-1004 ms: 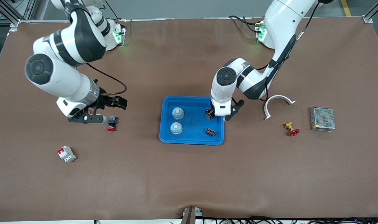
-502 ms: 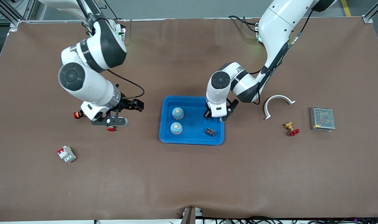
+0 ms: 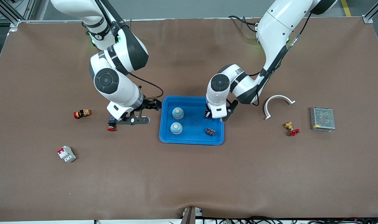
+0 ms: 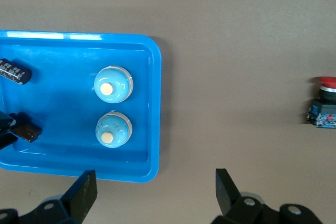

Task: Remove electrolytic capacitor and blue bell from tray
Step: 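Lift the capacitor with the left gripper while the right gripper grasps the bell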

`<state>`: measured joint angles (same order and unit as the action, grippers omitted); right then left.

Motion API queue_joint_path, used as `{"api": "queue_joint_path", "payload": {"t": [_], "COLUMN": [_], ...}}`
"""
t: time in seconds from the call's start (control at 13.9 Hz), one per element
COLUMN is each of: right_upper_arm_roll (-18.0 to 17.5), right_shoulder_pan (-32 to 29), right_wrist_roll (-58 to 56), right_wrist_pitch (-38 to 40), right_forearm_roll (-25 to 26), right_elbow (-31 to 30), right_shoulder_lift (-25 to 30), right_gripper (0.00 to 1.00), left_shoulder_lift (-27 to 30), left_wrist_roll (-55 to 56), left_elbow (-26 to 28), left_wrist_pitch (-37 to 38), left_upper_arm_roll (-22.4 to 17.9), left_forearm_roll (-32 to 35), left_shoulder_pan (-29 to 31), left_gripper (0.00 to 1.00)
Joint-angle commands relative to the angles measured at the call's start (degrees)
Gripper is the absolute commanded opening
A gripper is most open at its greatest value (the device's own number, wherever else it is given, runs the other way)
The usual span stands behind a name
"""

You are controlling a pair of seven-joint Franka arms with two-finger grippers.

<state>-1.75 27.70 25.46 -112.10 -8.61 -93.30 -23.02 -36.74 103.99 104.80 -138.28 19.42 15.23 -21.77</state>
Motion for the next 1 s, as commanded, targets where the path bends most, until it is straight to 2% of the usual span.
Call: {"api": "queue_joint_path", "payload": {"t": [0.0, 0.07, 0.29, 0.36, 0.79, 0.93], "right_upper_arm_roll": [0.6, 0.7, 0.6, 0.7, 0.6, 0.6], "right_shoulder_pan": [2.3, 3.1, 4.0, 4.9, 7.1, 7.5], "right_wrist_roll": [0.6, 0.7, 3.3, 4.2, 7.6, 7.6], "right_wrist_pitch": [-0.8, -0.8, -2.6, -3.4, -8.6, -11.5], "right_forearm_roll": [-0.2, 0.3, 1.8, 1.9, 1.8, 1.8], "right_elbow": [1.2, 1.2, 1.1, 1.0, 0.4, -1.6], "right_shoulder_lift": [-1.7, -2.3, -3.3, -4.0, -6.6, -6.6], "right_gripper": [1.00, 1.00, 1.00, 1.00, 1.00, 1.00], "left_shoulder_lift": [-1.1, -1.2, -1.5, -1.5, 1.9, 3.1], "left_wrist_roll": [2.3, 2.3, 1.8, 1.6, -2.0, -4.0], "left_elbow": [-1.1, -1.1, -1.5, -1.6, -2.7, -5.7], "left_wrist_pitch": [-0.5, -0.6, -0.7, -0.7, 1.9, 7.7], "left_upper_arm_roll": [-0.2, -0.2, -0.2, -0.2, -0.3, -0.3], "left_forearm_roll": [1.8, 1.8, 1.9, 1.9, 4.7, 4.7], "left_shoulder_pan": [-0.4, -0.4, -0.5, -0.5, 1.1, 1.5], "left_gripper": [0.37, 0.34, 0.03, 0.00, 0.00, 0.00]}}
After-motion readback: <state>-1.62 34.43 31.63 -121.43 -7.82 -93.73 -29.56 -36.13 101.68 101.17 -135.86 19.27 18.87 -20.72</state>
